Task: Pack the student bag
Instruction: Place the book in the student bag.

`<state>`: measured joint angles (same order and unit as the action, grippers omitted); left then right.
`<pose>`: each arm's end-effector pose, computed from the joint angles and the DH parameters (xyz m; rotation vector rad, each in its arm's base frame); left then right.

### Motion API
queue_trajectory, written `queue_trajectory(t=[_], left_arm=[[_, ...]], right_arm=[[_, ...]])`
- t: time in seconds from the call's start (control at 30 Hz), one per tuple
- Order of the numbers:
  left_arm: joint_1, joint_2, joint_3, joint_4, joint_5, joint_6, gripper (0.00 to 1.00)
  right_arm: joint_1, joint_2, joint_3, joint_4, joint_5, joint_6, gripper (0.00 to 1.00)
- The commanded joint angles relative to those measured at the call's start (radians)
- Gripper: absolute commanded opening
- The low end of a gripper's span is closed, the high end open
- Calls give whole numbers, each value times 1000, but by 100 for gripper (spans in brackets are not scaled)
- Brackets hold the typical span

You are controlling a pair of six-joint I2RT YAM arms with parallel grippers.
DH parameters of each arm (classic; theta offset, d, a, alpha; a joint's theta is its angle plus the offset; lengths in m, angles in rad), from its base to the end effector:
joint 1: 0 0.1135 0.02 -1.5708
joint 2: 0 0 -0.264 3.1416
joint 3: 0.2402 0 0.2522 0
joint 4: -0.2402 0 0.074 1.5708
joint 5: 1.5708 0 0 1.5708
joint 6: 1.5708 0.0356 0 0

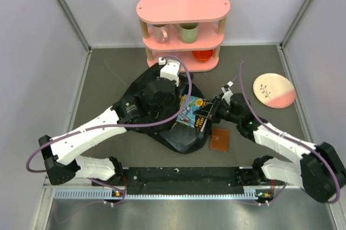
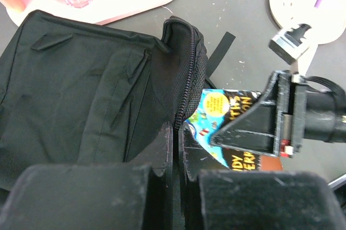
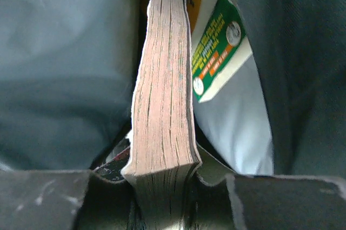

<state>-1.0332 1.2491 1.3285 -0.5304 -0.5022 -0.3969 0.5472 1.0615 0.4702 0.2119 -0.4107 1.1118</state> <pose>0.1533 -0.2237 0.3973 0.3142 1.9625 -0.4264 0.1866 0.1303 0.2178 0.3160 2.2099 1.4161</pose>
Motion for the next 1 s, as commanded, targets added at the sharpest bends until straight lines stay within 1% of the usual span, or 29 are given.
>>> queue_trajectory(t=[0.0,0.03,0.07,0.1,0.13,0.17,0.2,0.23,0.27,0.3,0.33,0.37,0.4,0.43,0.47,0.5,0.53,0.57,0.6,0.63,0.67,0.7,0.77,0.8,0.83,0.97], left_arm=[[1,-71,0,130,13,-20,0],[1,-77,-6,129,11,-20,0],[1,-83,-8,130,11,-20,0],[1,-89,-9,127,8,-25,0],[1,-94,-17,129,5,-26,0],[1,-106,-20,127,4,-28,0],[1,-112,-23,124,1,-31,0],[1,-117,-29,124,-2,-33,0],[1,-128,-34,122,-9,-34,0],[2,-134,-37,121,-10,-36,0],[1,-138,-43,119,-16,-37,0],[2,-145,-46,118,-24,-39,0],[2,-148,-49,118,-25,-45,0],[2,-151,-52,115,-29,-45,0],[2,-149,-52,112,-32,-45,0],[2,-152,-52,106,-35,-45,0],[2,-152,-49,95,-38,-46,0],[2,-154,-49,89,-41,-46,0],[2,-155,-51,87,-44,-46,0],[2,-158,-58,86,-45,-43,0],[2,-158,-61,86,-48,-45,0],[2,-160,-63,86,-50,-43,0],[2,-160,-63,86,-47,-43,0],[2,-158,-64,87,-47,-48,0],[2,-155,-66,86,-47,-48,0],[2,-149,-71,92,-36,-51,0]], right_arm=[[85,130,122,278,101,13,0],[101,156,133,287,160,19,0],[121,222,145,308,185,23,0],[152,248,151,349,208,34,0],[172,280,154,433,258,42,0],[187,307,165,449,283,46,0],[219,372,195,457,306,46,0],[235,406,211,464,366,48,0],[246,440,225,472,390,54,0],[256,522,248,503,404,65,1],[272,564,263,538,408,71,4],[278,613,287,567,408,80,10],[281,653,332,573,405,103,12],[295,711,343,586,408,106,16],[296,729,347,610,408,106,21],[295,738,349,604,408,102,24],[295,730,343,597,408,95,29],[292,720,334,589,408,83,41],[289,704,321,536,408,62,44],[289,690,311,523,391,45,49],[287,652,297,511,386,30,62],[287,631,269,451,383,11,65],[280,568,234,414,389,-3,72],[277,552,217,368,386,-3,74],[275,537,205,366,369,-10,77],[272,482,191,276,348,-27,75]])
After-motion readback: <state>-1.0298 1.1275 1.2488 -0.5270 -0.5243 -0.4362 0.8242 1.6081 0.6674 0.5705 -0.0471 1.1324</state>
